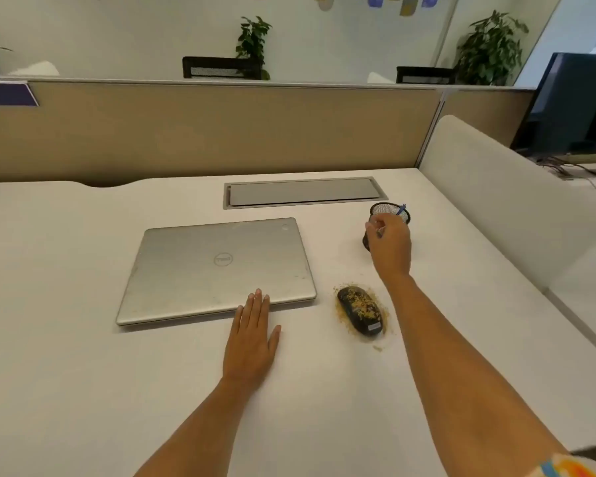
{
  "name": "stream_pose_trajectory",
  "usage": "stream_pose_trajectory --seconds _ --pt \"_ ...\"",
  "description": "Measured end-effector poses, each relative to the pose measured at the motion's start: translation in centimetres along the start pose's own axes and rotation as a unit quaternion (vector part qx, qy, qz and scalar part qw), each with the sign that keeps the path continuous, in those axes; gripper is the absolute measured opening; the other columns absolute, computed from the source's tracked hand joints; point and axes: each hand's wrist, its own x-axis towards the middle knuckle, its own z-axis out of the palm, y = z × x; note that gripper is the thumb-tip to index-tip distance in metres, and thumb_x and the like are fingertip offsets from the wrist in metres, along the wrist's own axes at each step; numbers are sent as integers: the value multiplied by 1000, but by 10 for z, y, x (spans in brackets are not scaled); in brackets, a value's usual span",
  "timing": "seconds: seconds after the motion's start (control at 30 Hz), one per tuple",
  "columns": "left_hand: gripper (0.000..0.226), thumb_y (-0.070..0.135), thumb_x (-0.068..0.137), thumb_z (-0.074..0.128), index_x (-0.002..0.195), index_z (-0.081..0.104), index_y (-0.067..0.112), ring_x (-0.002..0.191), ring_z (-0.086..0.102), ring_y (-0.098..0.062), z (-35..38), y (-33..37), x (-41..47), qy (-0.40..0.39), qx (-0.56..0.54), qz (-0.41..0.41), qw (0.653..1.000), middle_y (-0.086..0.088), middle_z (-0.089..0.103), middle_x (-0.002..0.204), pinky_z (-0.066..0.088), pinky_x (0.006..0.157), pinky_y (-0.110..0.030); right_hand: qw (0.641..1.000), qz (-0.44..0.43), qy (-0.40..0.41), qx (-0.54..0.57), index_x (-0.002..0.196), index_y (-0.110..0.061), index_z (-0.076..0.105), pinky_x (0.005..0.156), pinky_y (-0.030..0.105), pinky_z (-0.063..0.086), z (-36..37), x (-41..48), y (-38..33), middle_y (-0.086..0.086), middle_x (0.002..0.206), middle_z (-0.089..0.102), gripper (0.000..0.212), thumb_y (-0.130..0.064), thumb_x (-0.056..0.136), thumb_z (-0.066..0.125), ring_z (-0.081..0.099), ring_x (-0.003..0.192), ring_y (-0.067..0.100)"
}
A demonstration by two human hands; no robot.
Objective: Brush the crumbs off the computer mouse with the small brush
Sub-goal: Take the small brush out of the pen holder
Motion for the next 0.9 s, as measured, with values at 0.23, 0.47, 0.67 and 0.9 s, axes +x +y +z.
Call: stream_pose_trajectory --seconds 0.23,0.47,0.67,0.9 --pt "72 51 92 -4 144 21 8 141 11 -23 9 30 36 -9 39 -4 999 -8 20 153 -6 114 -29 996 56 24 -64 117 -5 56 86 39 48 -12 70 41 18 118 56 30 -16 89 58 51 112 31" --pt "70 48 94 0 140 33 7 137 27 -26 15 47 60 -35 60 -15 997 -10 33 148 0 113 -31 989 96 1 -116 123 -1 52 88 41 48 -8 114 74 20 126 52 43 -22 87 63 49 117 33" --pt "68 52 90 -1 146 13 16 142 1 -15 26 45 69 -20 64 -12 998 -1 12 155 -7 115 -30 985 97 -31 -136 123 0 54 88 41 48 2 131 86 21 125 53 44 -24 87 62 49 116 33" --pt "63 48 92 11 145 20 14 141 9 -16 25 47 70 -12 45 -16 999 -1 18 153 -4 115 -27 986 82 -40 -137 115 -1 61 84 40 50 13 134 92 21 114 58 32 -16 87 63 52 110 33"
